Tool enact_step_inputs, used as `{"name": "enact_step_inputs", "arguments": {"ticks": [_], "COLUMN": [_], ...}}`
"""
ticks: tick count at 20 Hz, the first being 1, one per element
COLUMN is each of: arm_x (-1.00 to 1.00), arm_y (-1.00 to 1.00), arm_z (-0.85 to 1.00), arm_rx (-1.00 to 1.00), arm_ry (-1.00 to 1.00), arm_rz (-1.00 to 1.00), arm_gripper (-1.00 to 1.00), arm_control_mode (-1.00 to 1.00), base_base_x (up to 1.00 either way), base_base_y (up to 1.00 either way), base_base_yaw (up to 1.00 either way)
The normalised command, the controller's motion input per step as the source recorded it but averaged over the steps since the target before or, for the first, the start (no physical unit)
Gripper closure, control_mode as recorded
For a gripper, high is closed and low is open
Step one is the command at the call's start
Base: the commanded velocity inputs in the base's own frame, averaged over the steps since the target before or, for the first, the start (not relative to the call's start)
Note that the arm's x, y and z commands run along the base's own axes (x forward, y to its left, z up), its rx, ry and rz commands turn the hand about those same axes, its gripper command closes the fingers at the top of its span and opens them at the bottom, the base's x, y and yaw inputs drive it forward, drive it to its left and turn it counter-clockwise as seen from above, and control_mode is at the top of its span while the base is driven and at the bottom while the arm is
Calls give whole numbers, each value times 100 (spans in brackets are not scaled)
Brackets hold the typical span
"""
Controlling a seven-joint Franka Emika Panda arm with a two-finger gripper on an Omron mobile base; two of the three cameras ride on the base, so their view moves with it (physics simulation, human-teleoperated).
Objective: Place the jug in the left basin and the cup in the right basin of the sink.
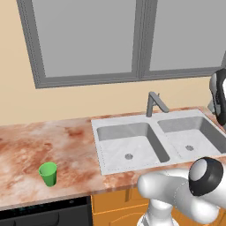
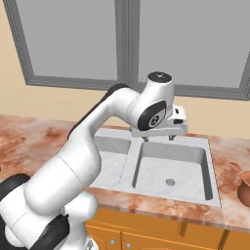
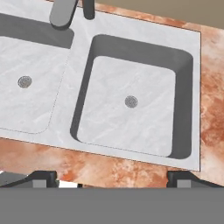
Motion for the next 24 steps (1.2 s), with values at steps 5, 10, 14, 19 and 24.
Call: {"name": "enact_step_inputs", "arguments": {"ticks": [5,10,14,19,24], "arm_x": [0,-1,-4,-1,0], "arm_y": [-66,-68,-63,-56,-44], "arm_z": [-15,-6,0,0,-5], "arm_rx": [-2,0,0,0,0], "arm_ry": [0,0,0,1,0], "arm_rz": [0,0,0,0,0], "arm_gripper": [-100,-100,-100,-100,-100], "arm_control_mode": [-100,-100,-100,-100,-100], "base_base_x": [0,0,0,0,0], "base_base_y": [0,0,0,0,0], "base_base_yaw": [0,0,0,0,0]}}
